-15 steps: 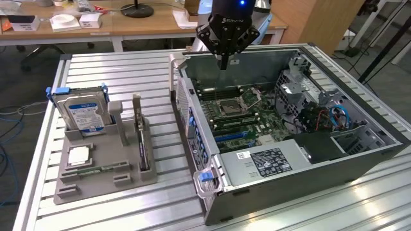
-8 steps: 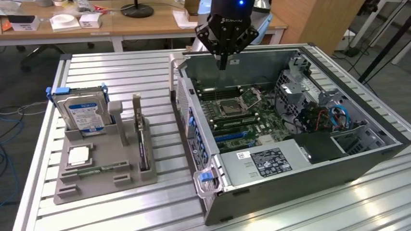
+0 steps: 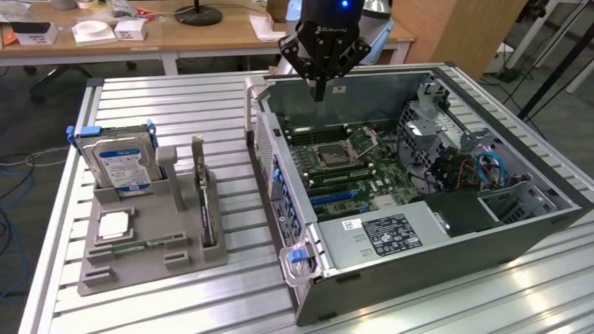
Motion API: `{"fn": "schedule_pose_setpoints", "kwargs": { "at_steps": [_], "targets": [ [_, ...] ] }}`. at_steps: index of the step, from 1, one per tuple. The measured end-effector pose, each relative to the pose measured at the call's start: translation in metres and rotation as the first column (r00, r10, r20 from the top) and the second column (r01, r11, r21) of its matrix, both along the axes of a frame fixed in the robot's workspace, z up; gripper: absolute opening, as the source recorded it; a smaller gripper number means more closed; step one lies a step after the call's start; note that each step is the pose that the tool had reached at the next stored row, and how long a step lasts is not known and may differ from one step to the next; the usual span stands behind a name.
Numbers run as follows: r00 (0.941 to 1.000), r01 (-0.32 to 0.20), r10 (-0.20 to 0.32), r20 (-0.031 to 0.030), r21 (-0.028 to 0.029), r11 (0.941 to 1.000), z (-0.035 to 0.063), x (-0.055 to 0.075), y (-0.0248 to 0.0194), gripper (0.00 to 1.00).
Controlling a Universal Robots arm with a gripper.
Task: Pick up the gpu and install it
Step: 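Reach for the gpu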
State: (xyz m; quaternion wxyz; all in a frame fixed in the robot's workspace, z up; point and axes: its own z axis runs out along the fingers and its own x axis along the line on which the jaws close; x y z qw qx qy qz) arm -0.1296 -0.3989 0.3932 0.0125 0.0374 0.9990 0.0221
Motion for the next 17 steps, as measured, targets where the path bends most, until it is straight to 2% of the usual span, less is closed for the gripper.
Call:
{"fn": "schedule_pose_setpoints", "kwargs": {
  "at_steps": [17],
  "targets": [
    [1.0, 0.0, 0.0, 0.0, -0.0009, 1.0, -0.0004, -0.011, 0.0, 0.11]
  ]
}}
